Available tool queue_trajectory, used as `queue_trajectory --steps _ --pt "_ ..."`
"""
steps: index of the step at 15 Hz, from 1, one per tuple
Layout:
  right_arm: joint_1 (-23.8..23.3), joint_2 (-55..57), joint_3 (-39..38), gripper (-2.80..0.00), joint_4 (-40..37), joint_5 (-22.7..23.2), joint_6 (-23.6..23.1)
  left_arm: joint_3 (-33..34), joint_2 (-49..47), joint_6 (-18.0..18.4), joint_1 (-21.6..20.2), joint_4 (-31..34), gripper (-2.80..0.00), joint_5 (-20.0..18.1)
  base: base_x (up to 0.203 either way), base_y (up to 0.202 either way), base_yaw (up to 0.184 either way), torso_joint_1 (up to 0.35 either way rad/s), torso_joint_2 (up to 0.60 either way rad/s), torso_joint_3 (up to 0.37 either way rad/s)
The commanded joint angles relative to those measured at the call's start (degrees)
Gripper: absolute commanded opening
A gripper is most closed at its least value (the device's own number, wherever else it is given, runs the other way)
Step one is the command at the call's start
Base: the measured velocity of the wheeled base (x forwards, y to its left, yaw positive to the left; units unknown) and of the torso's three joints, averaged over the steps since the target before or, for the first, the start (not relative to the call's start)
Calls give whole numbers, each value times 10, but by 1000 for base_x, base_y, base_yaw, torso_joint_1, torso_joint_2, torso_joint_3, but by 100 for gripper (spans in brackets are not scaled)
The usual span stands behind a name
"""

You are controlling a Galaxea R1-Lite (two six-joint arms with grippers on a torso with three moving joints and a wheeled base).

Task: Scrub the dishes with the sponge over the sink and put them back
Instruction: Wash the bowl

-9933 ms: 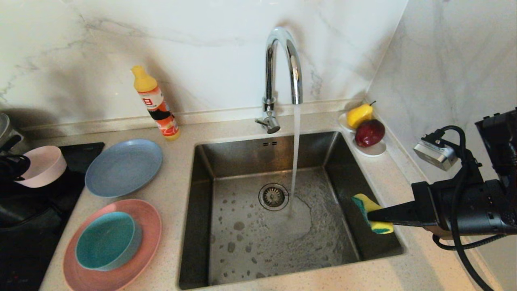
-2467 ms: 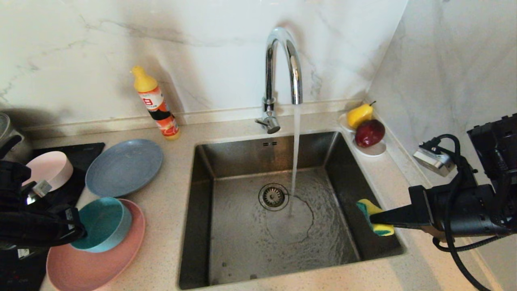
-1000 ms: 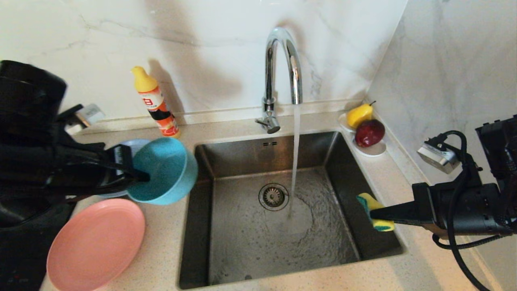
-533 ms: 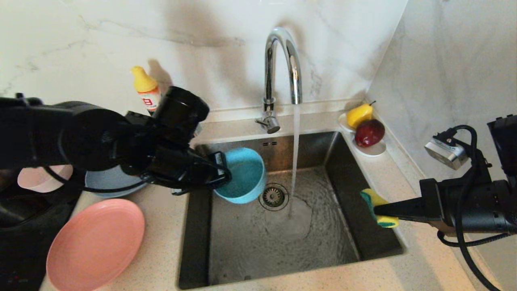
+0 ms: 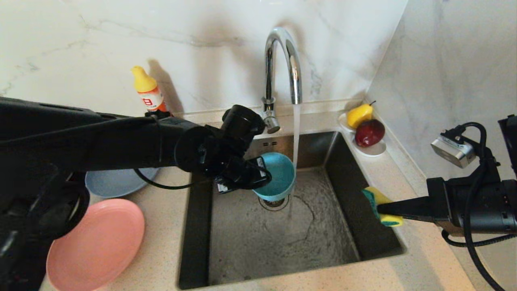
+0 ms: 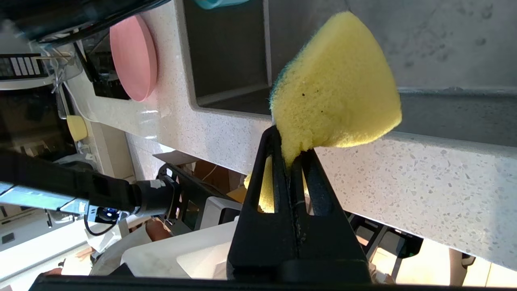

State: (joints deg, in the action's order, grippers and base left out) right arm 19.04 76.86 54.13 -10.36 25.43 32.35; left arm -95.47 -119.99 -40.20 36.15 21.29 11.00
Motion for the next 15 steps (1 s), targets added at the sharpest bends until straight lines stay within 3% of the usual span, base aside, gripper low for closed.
queue_trajectory --steps 1,9,15 --pt "0 -6 -1 -280 -1 1 2 -33 -47 -3 6 4 -280 6 0 0 0 0 0 0" --pt "-1 -7 -4 -280 1 1 2 -120 -101 -5 23 12 -280 38 0 0 0 0 0 0" --pt "-3 -3 -4 -280 1 1 2 -138 -117 -12 34 14 -280 39 0 0 0 0 0 0"
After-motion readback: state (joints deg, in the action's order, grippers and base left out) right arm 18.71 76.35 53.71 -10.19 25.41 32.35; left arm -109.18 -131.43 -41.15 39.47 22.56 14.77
